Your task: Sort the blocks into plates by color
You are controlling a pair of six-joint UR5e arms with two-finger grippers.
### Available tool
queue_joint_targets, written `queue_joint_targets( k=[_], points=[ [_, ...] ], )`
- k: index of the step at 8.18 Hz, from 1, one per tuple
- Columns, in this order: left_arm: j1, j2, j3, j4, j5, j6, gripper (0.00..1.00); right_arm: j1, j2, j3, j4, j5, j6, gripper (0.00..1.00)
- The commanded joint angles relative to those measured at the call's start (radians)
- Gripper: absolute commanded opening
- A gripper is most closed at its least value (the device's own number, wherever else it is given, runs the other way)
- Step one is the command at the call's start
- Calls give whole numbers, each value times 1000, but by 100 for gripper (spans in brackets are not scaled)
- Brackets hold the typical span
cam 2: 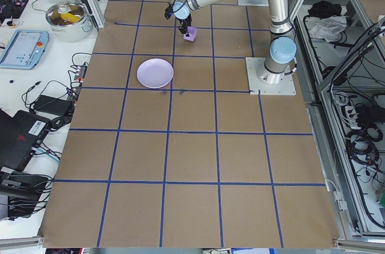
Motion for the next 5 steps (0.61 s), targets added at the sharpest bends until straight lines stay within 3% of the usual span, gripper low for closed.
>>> queue_joint_targets(
  k=[1, 2, 5],
  points=[
    [102, 88, 108, -104, 84, 21, 0, 0, 0, -1, 0, 0, 2, 100],
    [154, 93, 166, -115, 189, 96, 0, 0, 0, -1, 0, 0, 2, 100],
    [327, 66, 227, -58, 190, 237, 0, 0, 0, -1, 0, 0, 2, 100]
  ],
)
